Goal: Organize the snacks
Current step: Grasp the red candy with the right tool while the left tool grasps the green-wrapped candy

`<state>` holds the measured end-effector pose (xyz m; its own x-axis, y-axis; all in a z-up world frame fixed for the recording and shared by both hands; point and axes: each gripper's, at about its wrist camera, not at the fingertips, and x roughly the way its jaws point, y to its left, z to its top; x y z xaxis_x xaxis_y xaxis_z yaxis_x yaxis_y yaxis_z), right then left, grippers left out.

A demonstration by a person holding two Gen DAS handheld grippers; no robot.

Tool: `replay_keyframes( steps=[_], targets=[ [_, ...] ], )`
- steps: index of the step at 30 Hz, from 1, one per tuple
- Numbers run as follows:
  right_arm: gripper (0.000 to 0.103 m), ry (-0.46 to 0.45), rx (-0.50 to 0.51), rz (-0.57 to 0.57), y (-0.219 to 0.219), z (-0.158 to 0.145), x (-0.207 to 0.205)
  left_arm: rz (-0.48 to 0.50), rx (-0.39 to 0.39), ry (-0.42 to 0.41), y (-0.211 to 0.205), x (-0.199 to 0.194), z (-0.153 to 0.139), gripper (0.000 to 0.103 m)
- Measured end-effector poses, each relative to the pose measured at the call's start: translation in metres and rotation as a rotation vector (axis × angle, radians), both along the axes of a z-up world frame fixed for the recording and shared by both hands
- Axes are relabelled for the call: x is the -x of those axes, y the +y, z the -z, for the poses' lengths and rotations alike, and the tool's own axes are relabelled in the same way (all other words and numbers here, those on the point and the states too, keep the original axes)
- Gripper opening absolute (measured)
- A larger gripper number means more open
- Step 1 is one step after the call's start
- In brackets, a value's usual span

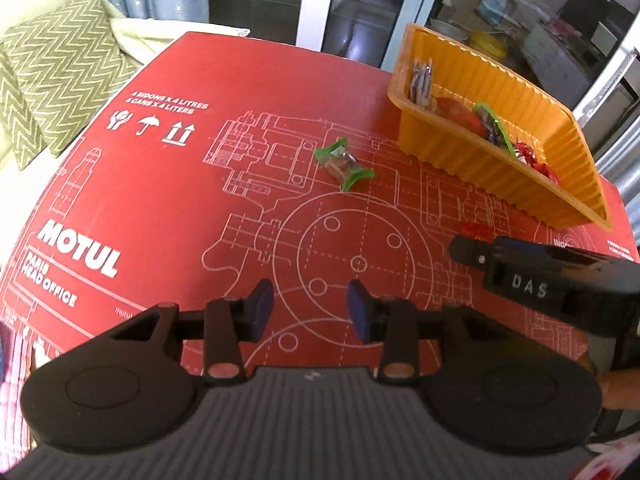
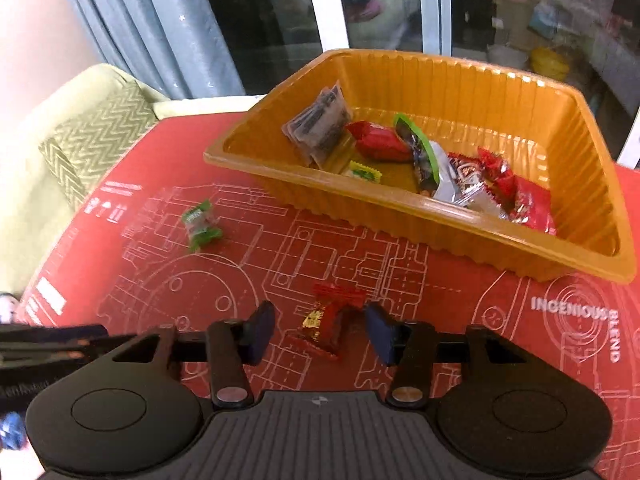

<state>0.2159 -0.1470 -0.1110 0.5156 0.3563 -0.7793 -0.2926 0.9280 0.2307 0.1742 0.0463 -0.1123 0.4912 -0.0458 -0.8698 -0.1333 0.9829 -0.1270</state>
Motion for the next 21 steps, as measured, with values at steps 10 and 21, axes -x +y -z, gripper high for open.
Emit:
replay_keyframes(
  steps=[10,21],
  targets=[
    [0.021,-0.003,-0.001,0.017,-0.008,0.001,0.001,0.075,0.013,-0.024,-0.003,-0.025,0.002,0.037],
    [0.021,0.015,-0.026,0.219,-0.059,-0.008,0.006,0.114,0.034,-0.069,-0.009,-0.058,0.006,0.038]
  ],
)
